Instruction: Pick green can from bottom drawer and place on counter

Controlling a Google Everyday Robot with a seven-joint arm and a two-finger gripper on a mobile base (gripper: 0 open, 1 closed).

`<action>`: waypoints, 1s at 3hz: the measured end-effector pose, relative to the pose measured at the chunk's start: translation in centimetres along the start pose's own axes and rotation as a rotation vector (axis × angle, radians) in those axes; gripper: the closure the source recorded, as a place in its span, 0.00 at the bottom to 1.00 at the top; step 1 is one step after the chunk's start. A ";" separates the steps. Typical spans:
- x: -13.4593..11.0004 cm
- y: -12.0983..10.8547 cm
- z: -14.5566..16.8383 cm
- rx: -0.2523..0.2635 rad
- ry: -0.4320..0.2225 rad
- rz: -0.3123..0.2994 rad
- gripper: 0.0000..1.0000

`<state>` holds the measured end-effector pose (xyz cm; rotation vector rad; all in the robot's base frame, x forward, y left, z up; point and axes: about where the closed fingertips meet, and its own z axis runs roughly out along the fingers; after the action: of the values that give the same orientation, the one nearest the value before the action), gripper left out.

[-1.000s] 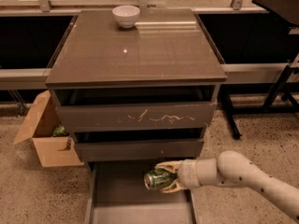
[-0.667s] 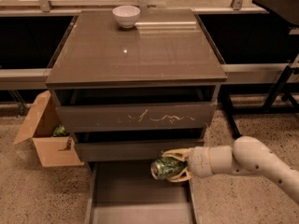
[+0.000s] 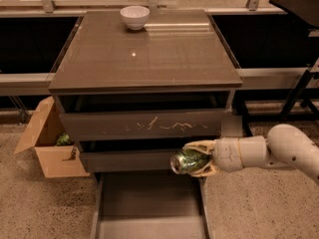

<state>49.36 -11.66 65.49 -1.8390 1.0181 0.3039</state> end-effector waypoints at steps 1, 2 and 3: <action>-0.1 -1.6 -0.8 0.018 -0.014 -0.024 1.00; -0.5 -6.4 -3.8 -0.004 0.009 -0.064 1.00; -1.4 -12.5 -7.5 -0.035 0.073 -0.108 1.00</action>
Offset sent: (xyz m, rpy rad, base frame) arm 0.0918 -0.0578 0.1570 -0.0819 -0.1365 0.0247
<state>56.25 -15.06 77.91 -1.9408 0.9642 0.1915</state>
